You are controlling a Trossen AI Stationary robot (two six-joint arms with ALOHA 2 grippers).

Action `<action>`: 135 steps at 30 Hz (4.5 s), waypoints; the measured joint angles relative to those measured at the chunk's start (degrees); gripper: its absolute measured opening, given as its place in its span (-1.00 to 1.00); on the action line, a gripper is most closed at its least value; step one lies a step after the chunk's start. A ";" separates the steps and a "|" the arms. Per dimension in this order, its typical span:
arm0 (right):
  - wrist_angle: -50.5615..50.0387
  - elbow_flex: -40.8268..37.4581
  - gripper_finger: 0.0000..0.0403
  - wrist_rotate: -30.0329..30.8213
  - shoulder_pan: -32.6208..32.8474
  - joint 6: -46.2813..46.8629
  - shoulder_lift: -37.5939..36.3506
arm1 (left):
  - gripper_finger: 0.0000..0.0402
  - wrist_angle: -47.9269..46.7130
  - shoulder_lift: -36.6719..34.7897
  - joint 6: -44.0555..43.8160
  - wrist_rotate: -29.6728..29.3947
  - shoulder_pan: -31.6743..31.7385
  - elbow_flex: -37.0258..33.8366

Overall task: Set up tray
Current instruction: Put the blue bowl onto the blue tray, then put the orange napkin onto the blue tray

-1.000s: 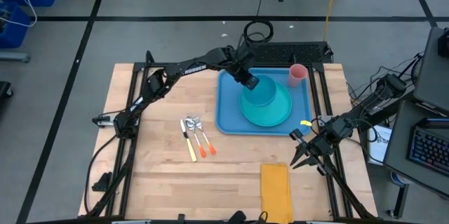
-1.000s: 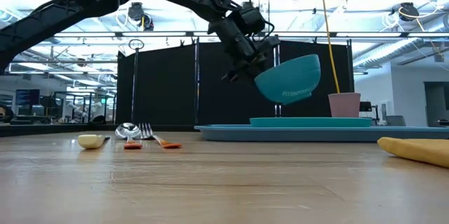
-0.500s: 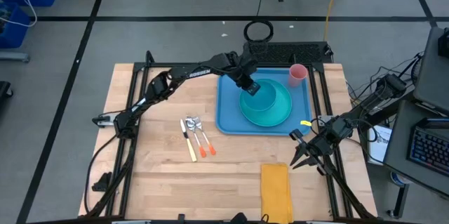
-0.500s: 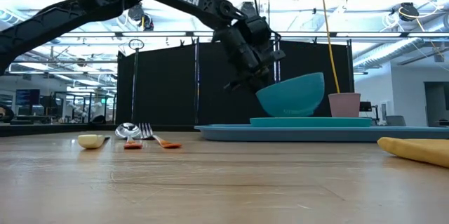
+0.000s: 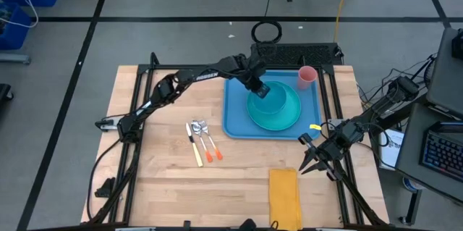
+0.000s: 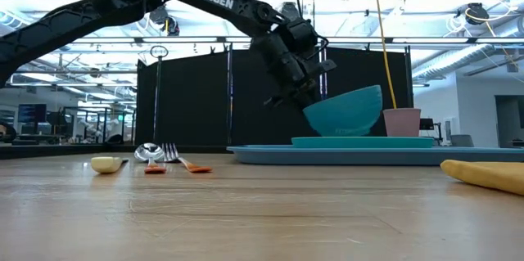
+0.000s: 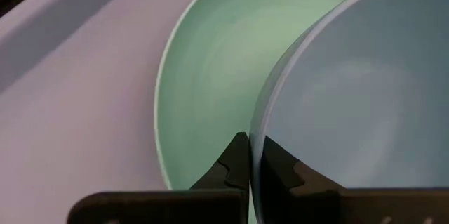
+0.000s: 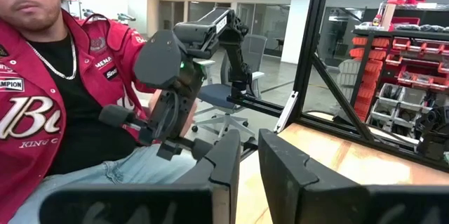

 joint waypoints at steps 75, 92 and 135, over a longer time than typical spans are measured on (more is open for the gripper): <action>-2.55 0.00 -0.79 4.60 -0.15 2.38 2.55 | -0.93 -5.99 -14.60 21.60 -8.80 -8.69 -0.09; -1.87 -0.07 -0.79 16.62 -0.16 11.51 12.29 | -0.98 14.65 -38.69 26.65 -6.53 -20.97 -38.05; -41.97 20.48 -0.77 -3.31 -9.32 43.54 32.13 | -0.80 88.73 -74.42 13.19 -29.91 -48.99 -113.00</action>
